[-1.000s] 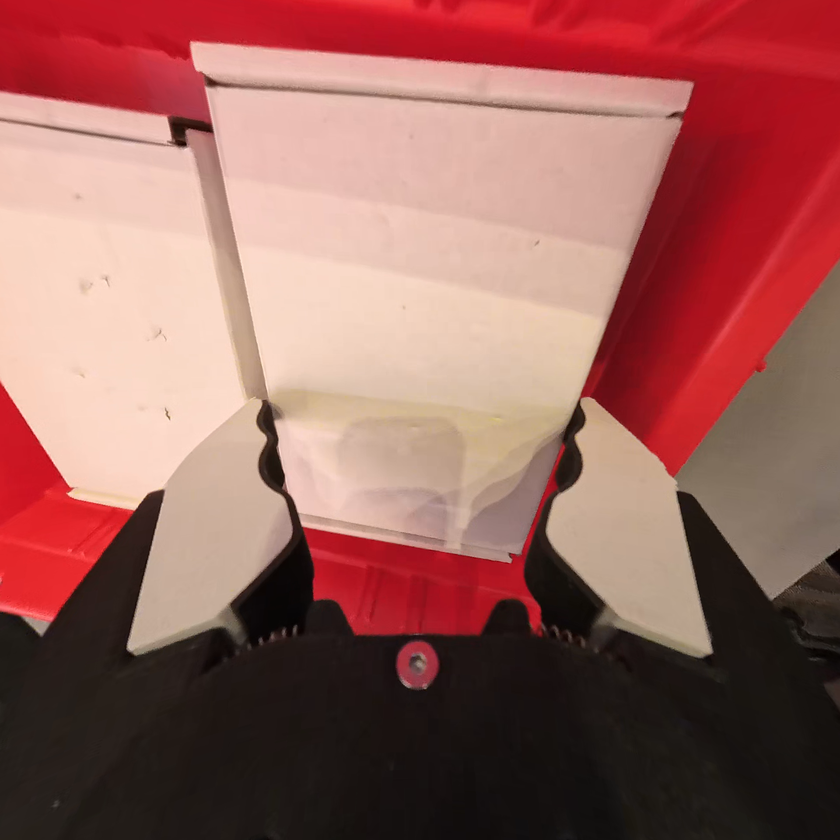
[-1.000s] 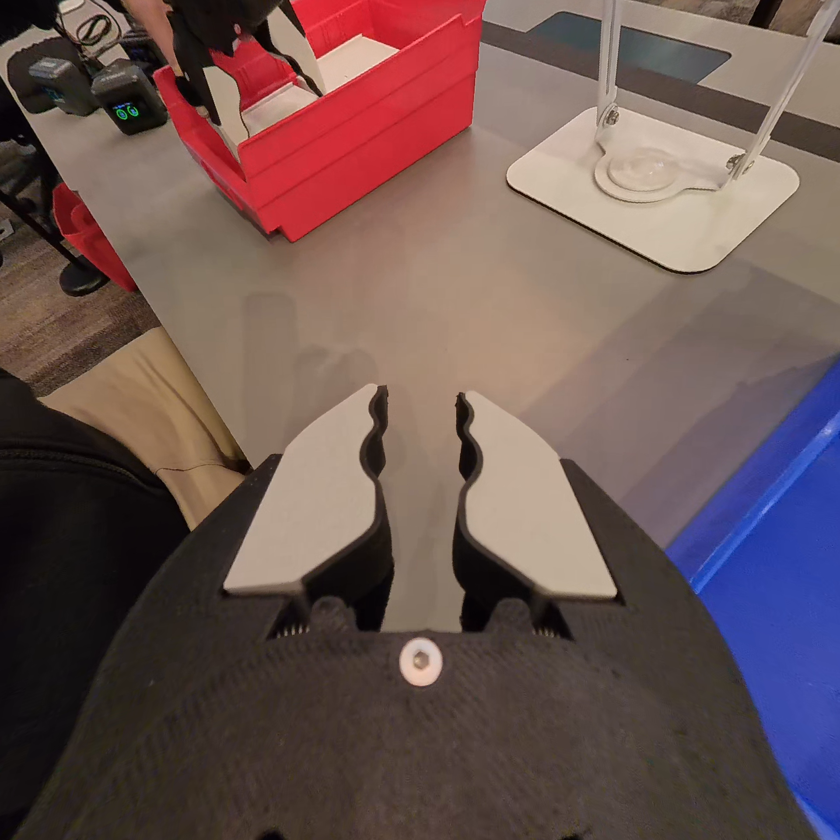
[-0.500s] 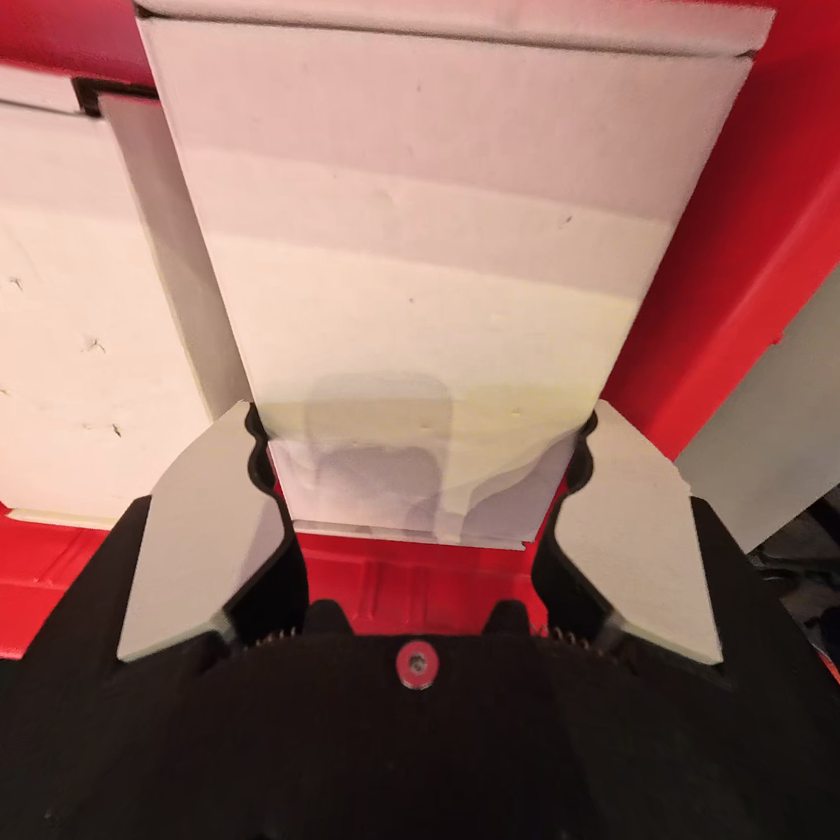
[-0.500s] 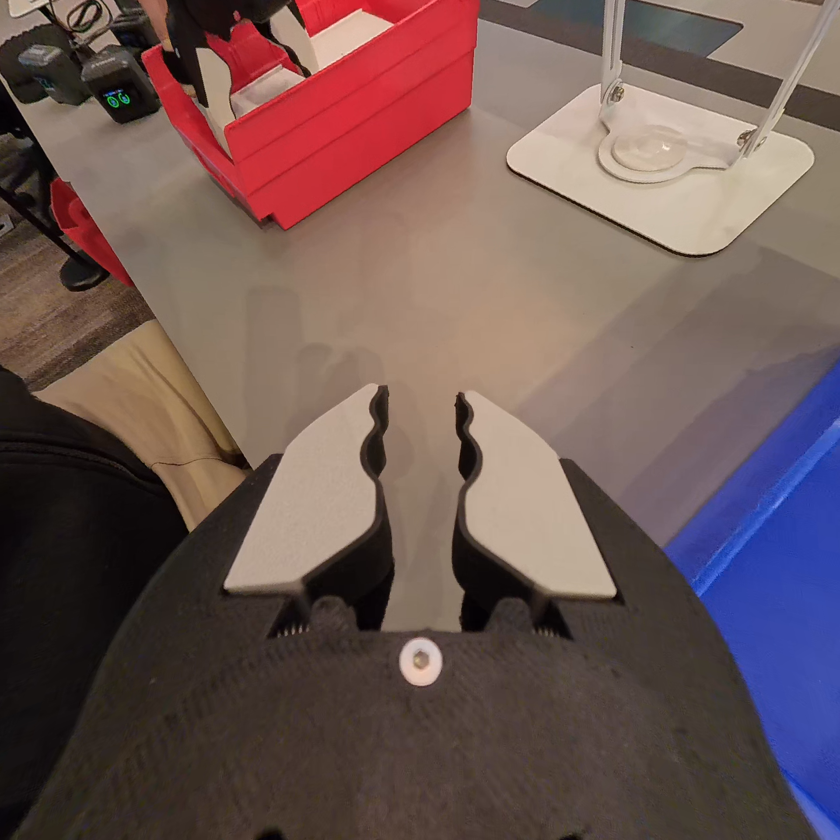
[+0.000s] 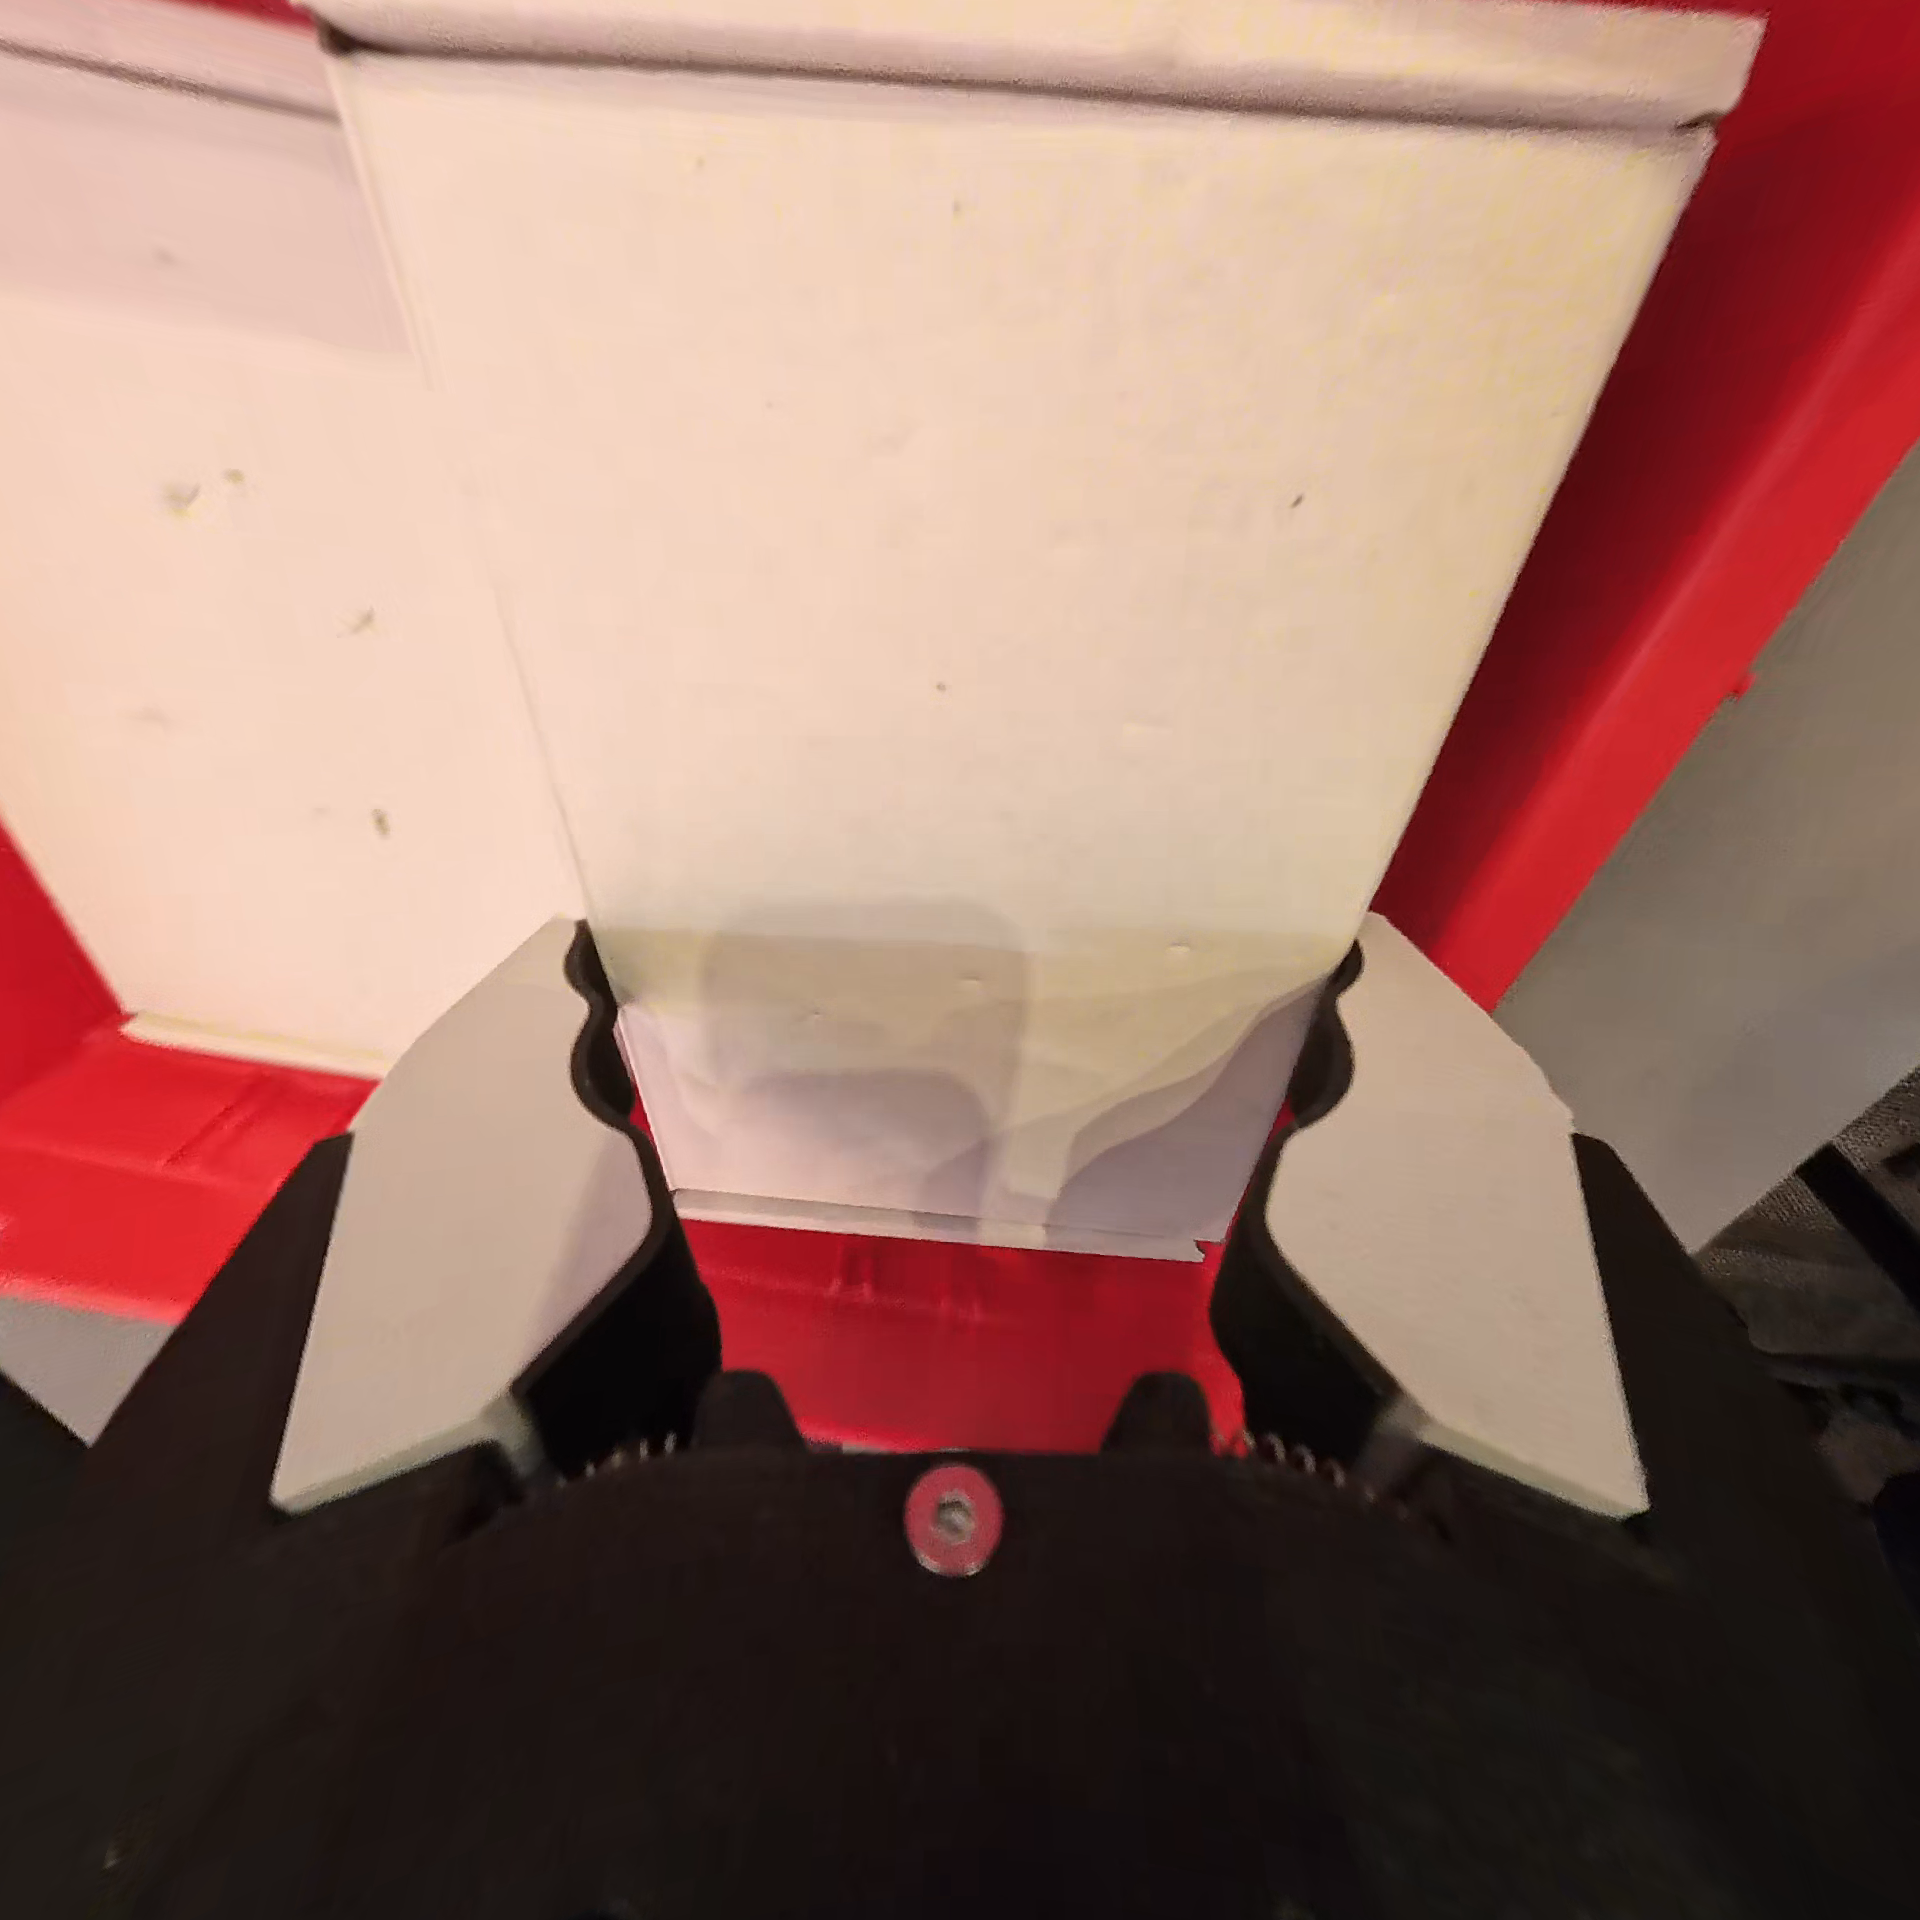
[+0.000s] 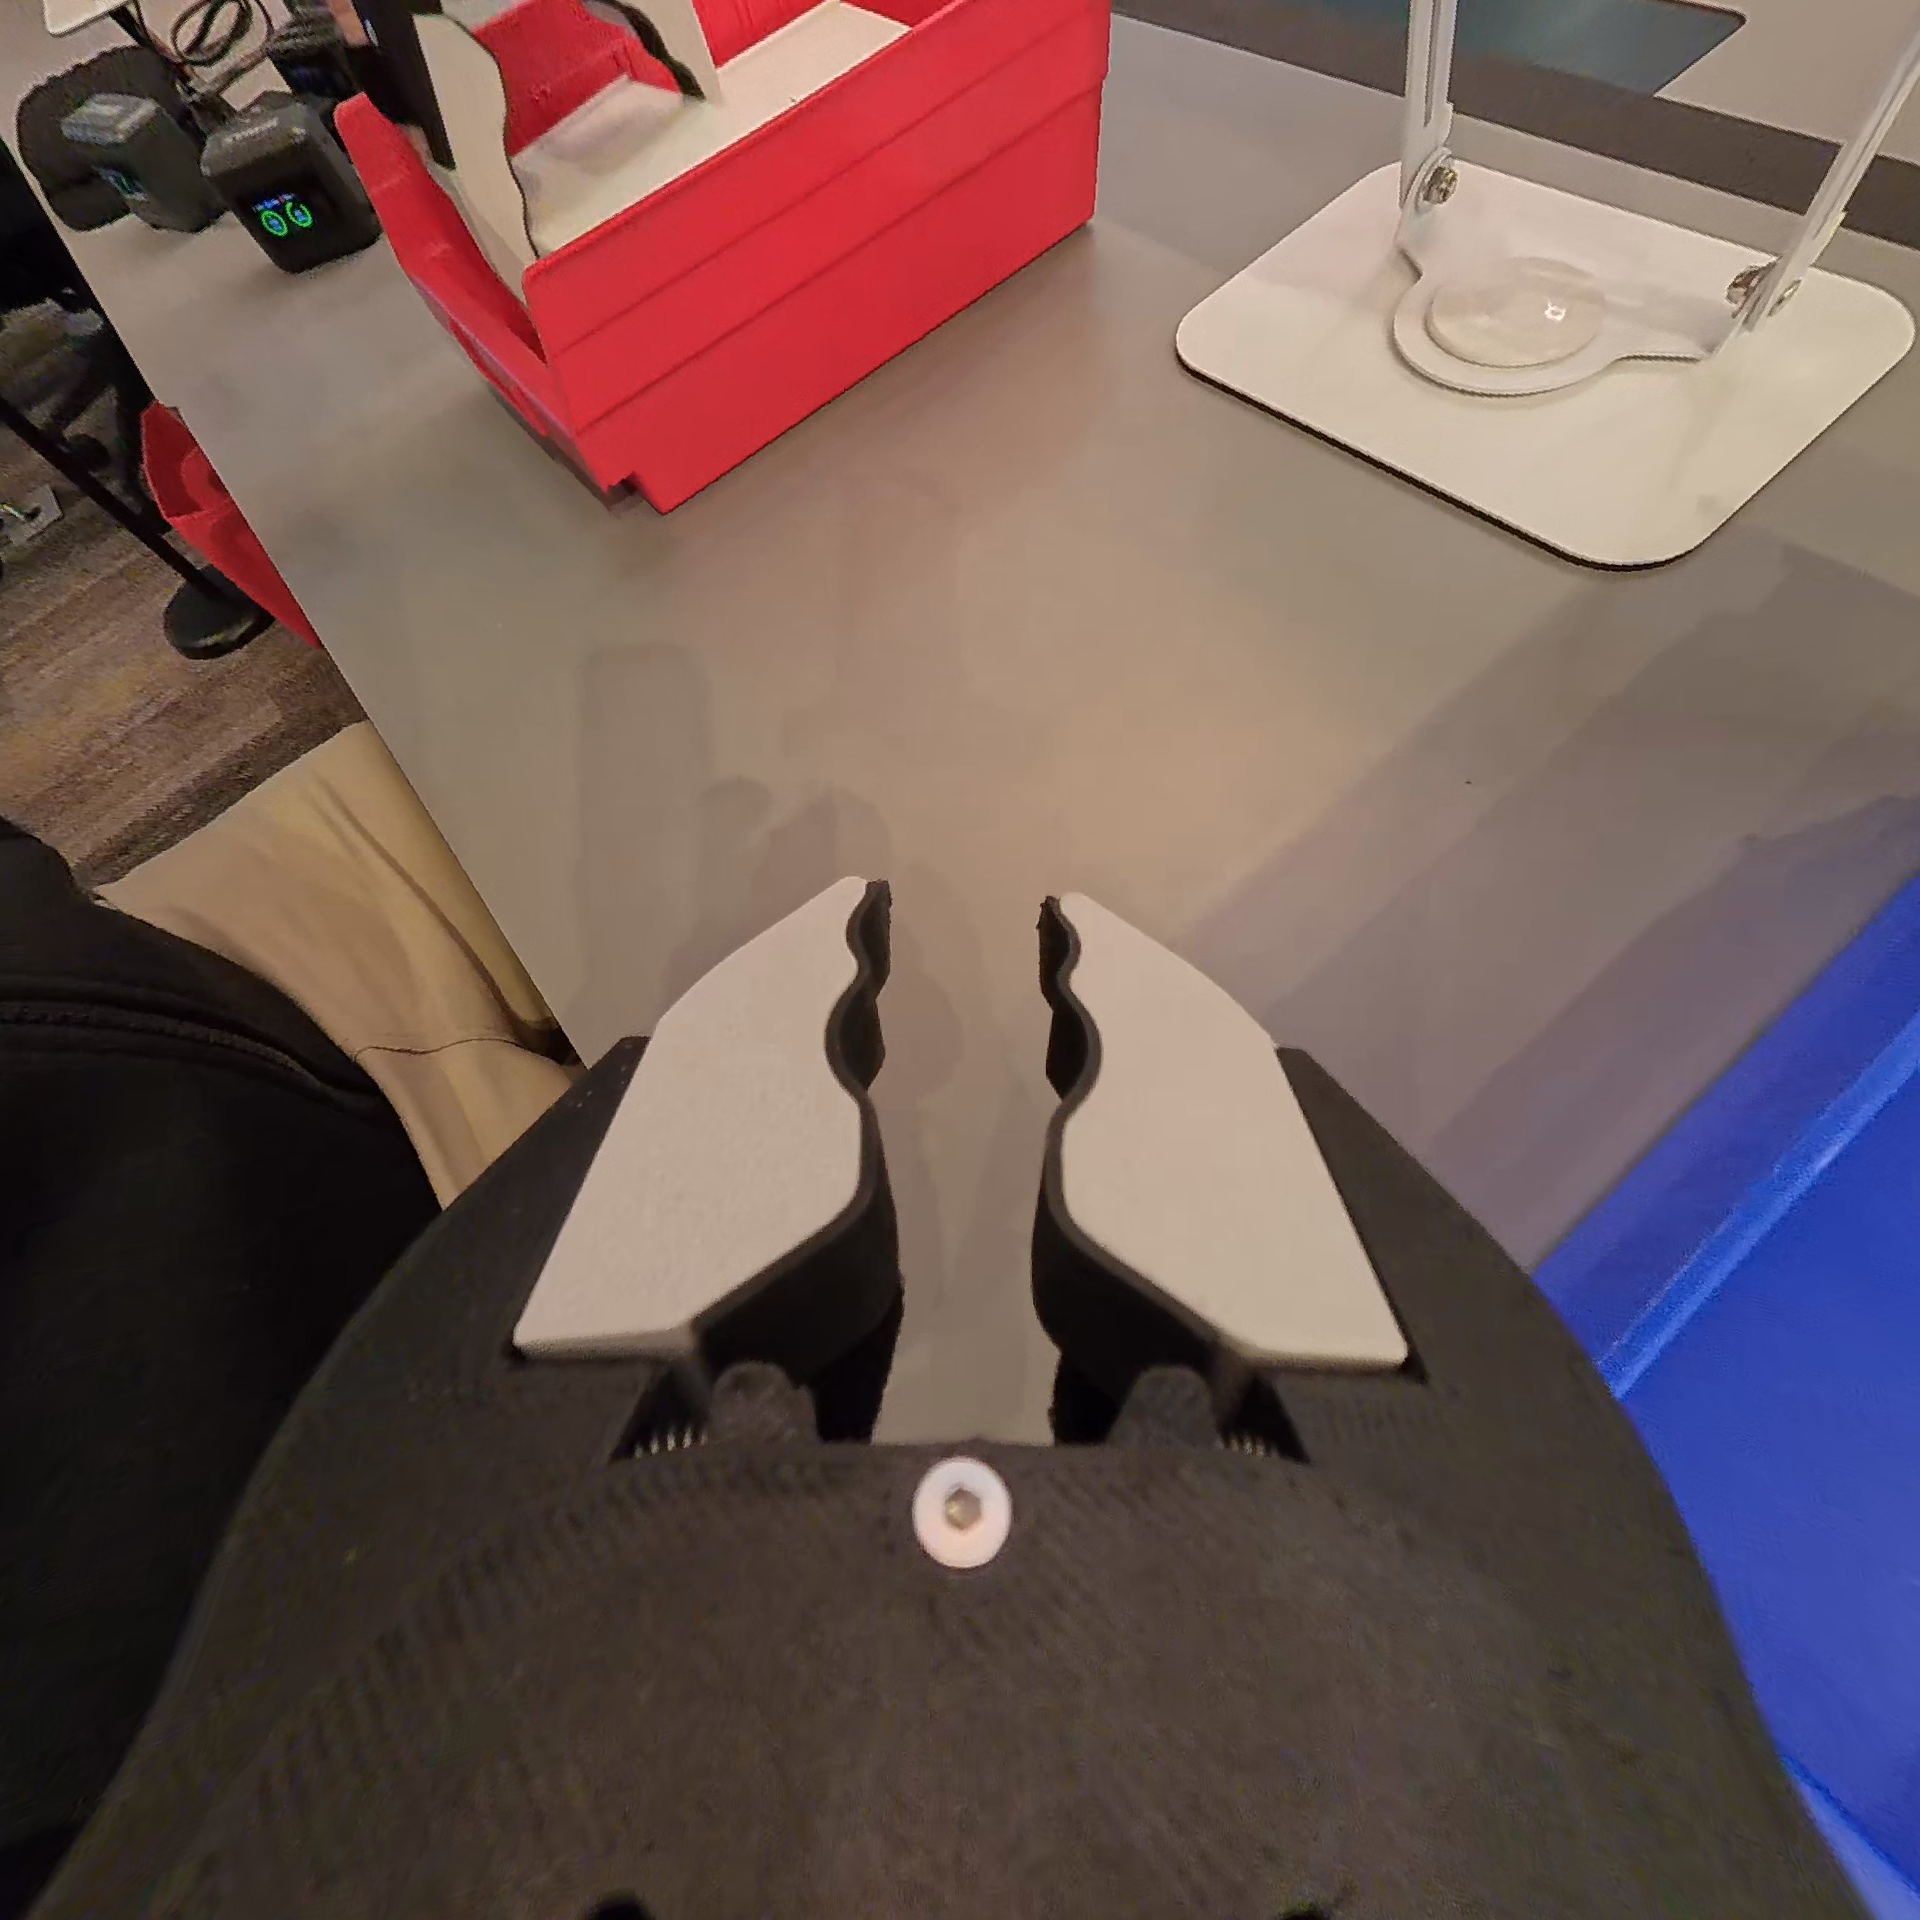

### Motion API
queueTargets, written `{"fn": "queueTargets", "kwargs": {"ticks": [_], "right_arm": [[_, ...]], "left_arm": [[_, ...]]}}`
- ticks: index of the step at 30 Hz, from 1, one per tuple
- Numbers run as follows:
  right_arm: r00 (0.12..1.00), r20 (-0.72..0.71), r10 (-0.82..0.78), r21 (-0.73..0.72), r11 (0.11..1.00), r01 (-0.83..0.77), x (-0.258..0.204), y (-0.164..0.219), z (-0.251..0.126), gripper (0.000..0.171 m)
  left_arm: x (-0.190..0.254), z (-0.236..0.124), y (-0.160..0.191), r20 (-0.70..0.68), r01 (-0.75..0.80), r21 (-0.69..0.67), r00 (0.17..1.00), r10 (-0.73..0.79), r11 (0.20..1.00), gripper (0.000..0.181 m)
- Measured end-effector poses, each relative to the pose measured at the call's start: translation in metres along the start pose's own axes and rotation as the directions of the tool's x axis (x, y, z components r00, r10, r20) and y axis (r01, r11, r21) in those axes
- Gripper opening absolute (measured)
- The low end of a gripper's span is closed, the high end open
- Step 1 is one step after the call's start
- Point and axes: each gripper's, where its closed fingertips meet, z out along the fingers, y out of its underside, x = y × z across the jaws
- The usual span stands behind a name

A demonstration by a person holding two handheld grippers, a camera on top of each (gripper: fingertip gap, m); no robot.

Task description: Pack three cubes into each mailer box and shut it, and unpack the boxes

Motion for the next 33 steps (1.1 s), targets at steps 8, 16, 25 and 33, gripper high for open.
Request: {"fn": "queueTargets", "kwargs": {"ticks": [8, 16, 25, 33], "right_arm": [[0.999, 0.009, -0.042, -0.008, 0.999, 0.042, -0.007, -0.003, 0.004, 0.03], [0.993, -0.003, -0.114, -0.001, 0.993, 0.114, -0.014, -0.011, 0.006, 0.035], [0.914, -0.169, -0.368, 0.001, 0.928, 0.373, -0.011, -0.031, -0.009, 0.052], [0.609, -0.211, -0.765, -0.21, 0.644, 0.735, -0.02, -0.028, 0.007, 0.072]], "left_arm": [[-0.001, -0.071, -0.009, 0.053, 0.045, 0.08, 0.997, -0.049, 0.996, 0.125], [0.032, -0.131, -0.101, 0.033, -0.14, 0.192, 0.99, 0.136, 0.971, 0.125], [0.084, -0.115, -0.227, -0.216, -0.295, 0.26, 0.91, 0.353, 0.92, 0.125], [0.116, -0.058, -0.284, -0.454, -0.292, 0.228, 0.812, 0.366, 0.929, 0.125]]}}
